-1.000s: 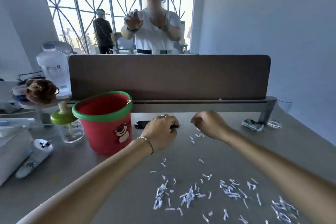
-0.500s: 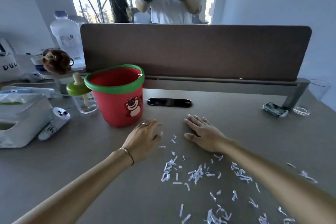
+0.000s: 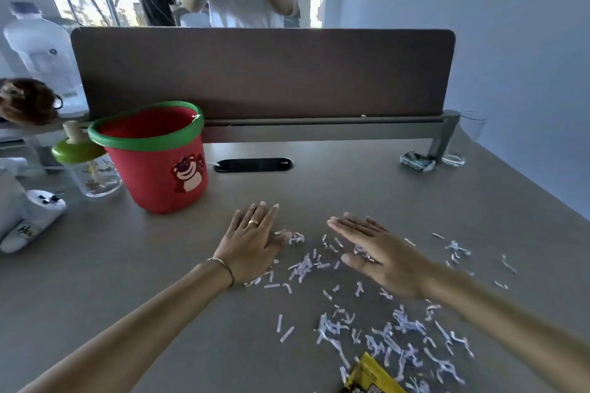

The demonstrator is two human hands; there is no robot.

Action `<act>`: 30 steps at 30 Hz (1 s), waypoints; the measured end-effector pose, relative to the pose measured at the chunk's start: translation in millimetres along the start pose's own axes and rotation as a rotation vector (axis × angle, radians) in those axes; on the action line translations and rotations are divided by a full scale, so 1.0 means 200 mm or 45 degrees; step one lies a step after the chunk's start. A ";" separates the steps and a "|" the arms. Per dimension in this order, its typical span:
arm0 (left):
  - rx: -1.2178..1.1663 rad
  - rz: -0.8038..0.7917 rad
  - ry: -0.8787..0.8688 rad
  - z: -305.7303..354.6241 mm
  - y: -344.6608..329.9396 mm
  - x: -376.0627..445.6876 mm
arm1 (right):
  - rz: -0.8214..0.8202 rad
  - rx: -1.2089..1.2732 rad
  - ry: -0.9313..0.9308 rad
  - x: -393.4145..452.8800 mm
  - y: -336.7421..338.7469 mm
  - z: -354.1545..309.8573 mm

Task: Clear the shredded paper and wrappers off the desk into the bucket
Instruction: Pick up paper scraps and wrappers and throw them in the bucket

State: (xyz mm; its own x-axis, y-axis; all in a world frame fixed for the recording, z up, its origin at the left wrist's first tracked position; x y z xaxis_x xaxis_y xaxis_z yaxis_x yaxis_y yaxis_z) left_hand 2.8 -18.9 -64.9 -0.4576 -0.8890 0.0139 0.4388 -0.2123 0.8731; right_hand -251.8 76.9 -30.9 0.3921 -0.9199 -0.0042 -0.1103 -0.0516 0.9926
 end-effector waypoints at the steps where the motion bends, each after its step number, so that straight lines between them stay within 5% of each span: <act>1: -0.001 -0.020 -0.049 0.05 -0.03 0.03 | 0.022 0.024 -0.087 -0.08 0.00 0.06; 12: -0.141 -0.219 -0.472 0.56 -0.29 0.03 | 0.063 -0.200 -0.943 -0.71 -0.09 0.53; 20: -0.447 -0.312 -0.481 0.54 -0.19 -0.18 | 0.012 -0.026 -0.505 -0.31 -0.12 0.16; 26: -0.219 -0.116 -0.411 0.43 -0.11 -0.34 | -0.024 0.116 -0.159 -0.20 -0.11 -0.15; 30: -0.078 -0.067 -0.280 0.37 -0.16 -0.34 | 0.027 0.272 -0.161 -0.36 -0.05 -0.13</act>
State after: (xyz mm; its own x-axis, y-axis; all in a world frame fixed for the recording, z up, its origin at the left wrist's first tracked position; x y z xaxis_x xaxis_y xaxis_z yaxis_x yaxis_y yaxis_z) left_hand -37.0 77.6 -58.1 -0.6354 -0.7679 0.0807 0.4532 -0.2862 0.8442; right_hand -255.7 153.5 -37.1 0.2715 -0.9624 -0.0122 -0.3129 -0.1003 0.9445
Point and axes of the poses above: each hand's wrist, its own x-axis towards the middle knuckle, its own y-axis out of the back of the hand, z = x × y, the point moved 3 cm from there along x, towards the middle knuckle, and after that the axes turned 14 degrees about -x, right-handed, at the moved point
